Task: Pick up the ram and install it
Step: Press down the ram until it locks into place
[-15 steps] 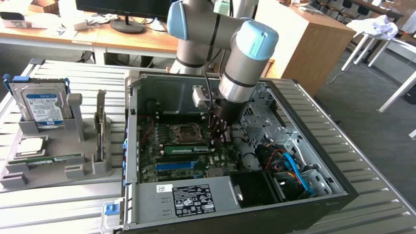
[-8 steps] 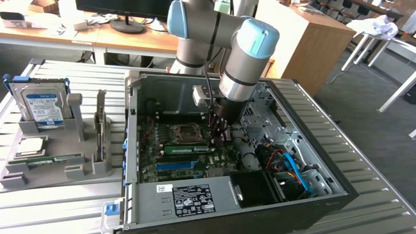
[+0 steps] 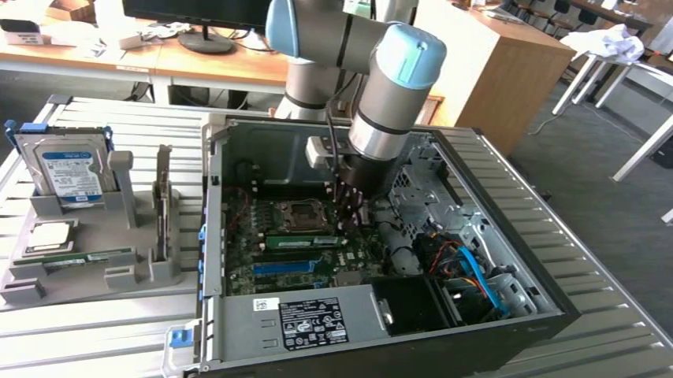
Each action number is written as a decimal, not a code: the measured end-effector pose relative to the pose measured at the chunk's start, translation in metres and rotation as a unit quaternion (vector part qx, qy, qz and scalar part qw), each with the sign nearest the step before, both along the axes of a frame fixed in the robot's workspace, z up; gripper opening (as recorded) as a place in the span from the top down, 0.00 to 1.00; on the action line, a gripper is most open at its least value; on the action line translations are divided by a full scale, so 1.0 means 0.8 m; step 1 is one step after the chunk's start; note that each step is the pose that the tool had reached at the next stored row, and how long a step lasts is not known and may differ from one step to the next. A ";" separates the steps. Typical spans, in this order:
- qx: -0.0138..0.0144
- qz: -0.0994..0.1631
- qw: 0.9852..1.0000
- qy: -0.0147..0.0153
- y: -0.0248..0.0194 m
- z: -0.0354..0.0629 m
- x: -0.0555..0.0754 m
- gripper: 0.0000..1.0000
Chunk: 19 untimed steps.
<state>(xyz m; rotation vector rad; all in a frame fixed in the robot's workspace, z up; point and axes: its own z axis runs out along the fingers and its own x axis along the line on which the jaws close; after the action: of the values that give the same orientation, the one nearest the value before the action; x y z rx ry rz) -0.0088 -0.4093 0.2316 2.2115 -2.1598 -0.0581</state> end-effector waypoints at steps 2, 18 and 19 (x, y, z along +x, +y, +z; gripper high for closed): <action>0.000 0.000 1.000 -0.002 0.0002 0.000 -0.011 0.90; 0.000 0.000 1.000 -0.008 0.0008 -0.001 -0.101 0.90; 0.000 0.000 1.000 -0.008 0.0008 -0.002 -0.107 0.90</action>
<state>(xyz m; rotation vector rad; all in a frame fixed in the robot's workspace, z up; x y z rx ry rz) -0.0945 -0.4086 0.2304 2.2199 -2.1683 -0.0400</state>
